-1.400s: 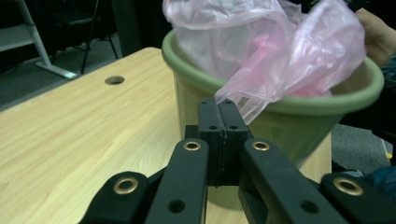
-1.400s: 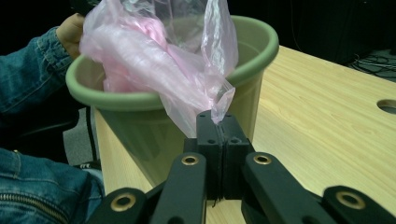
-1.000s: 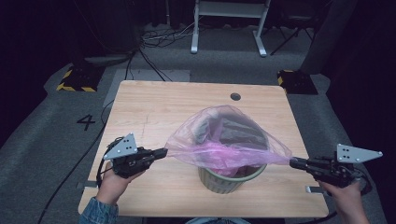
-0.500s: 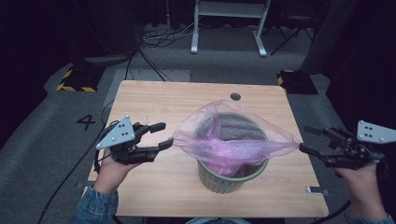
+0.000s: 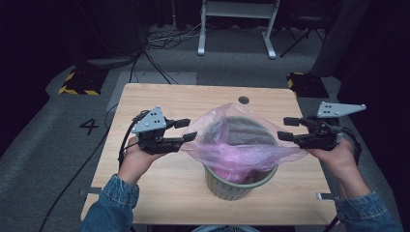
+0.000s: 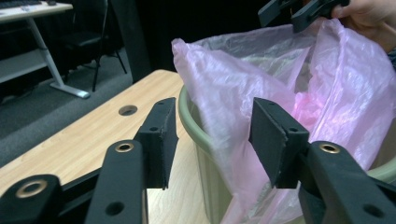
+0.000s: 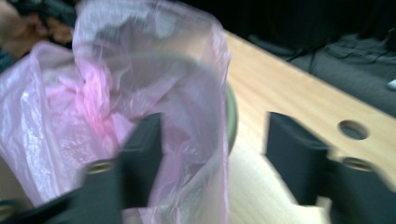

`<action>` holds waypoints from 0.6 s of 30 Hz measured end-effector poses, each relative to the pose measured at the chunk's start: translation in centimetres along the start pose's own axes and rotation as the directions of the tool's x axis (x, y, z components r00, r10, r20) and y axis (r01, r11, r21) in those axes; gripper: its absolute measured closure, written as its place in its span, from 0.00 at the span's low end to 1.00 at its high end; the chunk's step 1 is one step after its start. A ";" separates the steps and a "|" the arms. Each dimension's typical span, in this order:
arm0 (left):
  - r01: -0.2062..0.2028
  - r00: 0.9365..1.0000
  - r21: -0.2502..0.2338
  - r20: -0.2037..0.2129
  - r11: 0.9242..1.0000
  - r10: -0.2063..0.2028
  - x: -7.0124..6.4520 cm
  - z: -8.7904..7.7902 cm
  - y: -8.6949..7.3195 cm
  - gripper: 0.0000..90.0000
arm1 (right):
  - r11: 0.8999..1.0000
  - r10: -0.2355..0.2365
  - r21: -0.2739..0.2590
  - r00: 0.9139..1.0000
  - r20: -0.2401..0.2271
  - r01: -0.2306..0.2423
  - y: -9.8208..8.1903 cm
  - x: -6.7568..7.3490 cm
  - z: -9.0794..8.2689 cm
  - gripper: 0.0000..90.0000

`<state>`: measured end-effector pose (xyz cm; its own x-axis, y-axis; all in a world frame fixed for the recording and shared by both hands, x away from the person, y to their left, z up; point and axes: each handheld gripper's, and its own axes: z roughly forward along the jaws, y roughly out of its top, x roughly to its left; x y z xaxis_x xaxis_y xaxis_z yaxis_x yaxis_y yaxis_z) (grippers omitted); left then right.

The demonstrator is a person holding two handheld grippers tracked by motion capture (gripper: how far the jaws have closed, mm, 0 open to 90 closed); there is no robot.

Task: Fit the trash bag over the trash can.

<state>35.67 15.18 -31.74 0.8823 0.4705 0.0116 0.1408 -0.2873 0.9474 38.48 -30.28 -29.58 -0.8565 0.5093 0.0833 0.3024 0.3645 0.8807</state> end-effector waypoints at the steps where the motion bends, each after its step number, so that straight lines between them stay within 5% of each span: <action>1: -0.005 1.000 0.011 -0.005 1.000 0.005 0.0 0.1 0.0 0.63 | 1.000 -0.005 0.016 1.000 -0.011 0.005 0.0 0.0 0.4 0.59; 7: 0.003 0.998 0.049 -0.063 0.999 0.000 0.4 0.6 -0.2 0.98 | 1.000 0.007 0.009 1.000 -0.022 -0.007 -0.2 -0.4 0.7 0.99; 18: 0.075 0.992 0.092 -0.111 0.993 -0.065 2.9 2.8 -1.2 1.00 | 0.997 0.073 -0.016 0.997 0.027 -0.073 -1.0 -2.7 0.7 1.00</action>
<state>39.34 14.59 -33.78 0.8158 0.5781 -0.0145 0.2475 -0.3263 0.9123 40.79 -31.52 -30.98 -0.8205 0.5554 0.1350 0.3571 0.3137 0.8798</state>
